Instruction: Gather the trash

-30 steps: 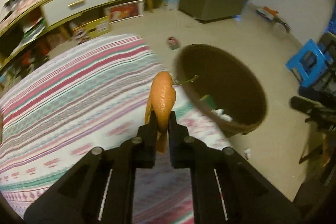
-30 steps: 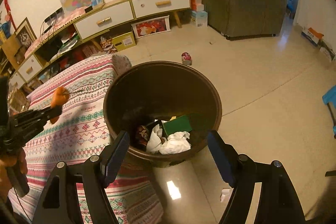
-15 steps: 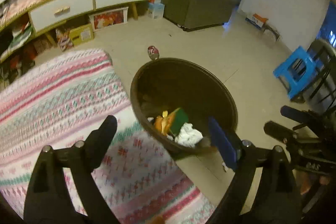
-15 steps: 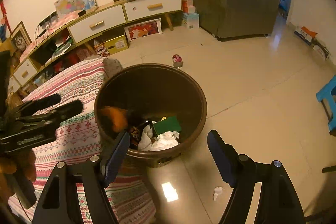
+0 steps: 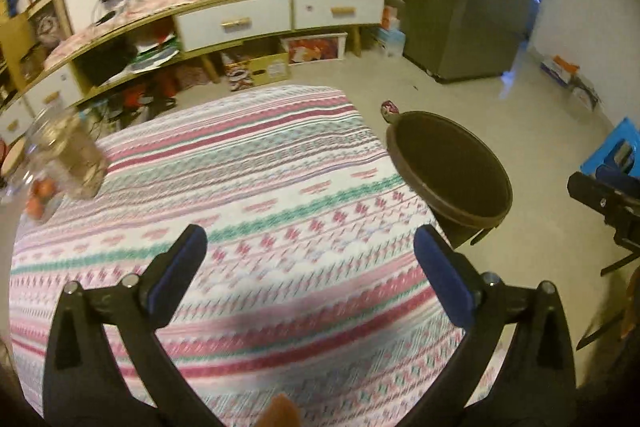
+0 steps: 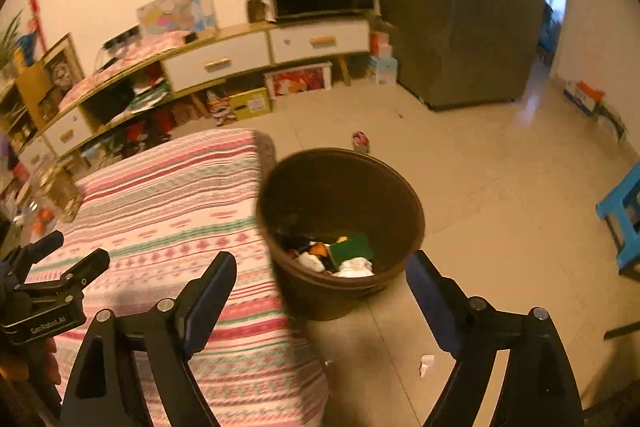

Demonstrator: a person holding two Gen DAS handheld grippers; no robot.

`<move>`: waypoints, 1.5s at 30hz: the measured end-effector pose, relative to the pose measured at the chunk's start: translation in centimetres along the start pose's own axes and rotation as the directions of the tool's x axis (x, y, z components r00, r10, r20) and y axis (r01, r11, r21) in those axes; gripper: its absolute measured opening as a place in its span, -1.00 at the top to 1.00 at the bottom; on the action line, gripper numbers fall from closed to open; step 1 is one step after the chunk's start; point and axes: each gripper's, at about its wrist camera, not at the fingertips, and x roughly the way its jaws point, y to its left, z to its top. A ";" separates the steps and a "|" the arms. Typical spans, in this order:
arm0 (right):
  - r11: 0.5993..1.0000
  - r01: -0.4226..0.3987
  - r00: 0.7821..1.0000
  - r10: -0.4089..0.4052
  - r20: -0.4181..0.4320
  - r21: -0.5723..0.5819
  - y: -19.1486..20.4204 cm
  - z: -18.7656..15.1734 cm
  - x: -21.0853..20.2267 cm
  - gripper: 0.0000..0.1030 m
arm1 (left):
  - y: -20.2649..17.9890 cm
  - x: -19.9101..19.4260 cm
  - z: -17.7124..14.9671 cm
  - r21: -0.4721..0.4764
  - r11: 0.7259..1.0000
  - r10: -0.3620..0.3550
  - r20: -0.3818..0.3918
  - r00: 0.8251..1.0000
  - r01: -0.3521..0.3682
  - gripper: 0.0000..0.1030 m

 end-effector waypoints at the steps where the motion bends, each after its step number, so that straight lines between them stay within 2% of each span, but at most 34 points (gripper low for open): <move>1: 1.000 -0.003 1.000 0.003 0.009 -0.013 0.8 -0.3 -0.7 -0.74 | 0.6 -0.8 -0.6 -0.014 1.000 -0.009 0.008 1.000 0.009 -0.99; 6: 0.999 0.008 0.999 -0.006 0.042 -0.048 3.4 -2.6 -3.7 -0.77 | 2.8 -3.1 -2.6 -0.086 0.996 0.000 0.007 1.000 0.000 -0.99; 12: 0.999 0.017 0.996 -0.014 0.089 -0.037 4.3 -5.1 -5.4 -0.79 | 4.0 -6.2 -4.1 -0.103 0.992 0.083 0.087 0.993 -0.074 -0.99; 22: 0.994 0.058 0.981 -0.039 0.190 -0.095 5.8 -5.3 -6.6 -0.84 | 4.1 -8.6 -4.5 -0.109 0.991 0.089 0.169 0.982 -0.071 -0.99; 27: 0.993 0.051 0.982 -0.030 0.186 -0.110 6.0 -5.4 -6.4 -0.89 | 3.5 -8.8 -5.0 -0.085 0.992 0.109 0.179 0.978 -0.095 -0.99; 45: 0.993 0.050 0.984 -0.030 0.177 -0.111 5.9 -5.7 -6.5 -0.89 | 2.8 -8.9 -5.2 -0.067 0.995 0.083 0.164 0.983 -0.073 -0.99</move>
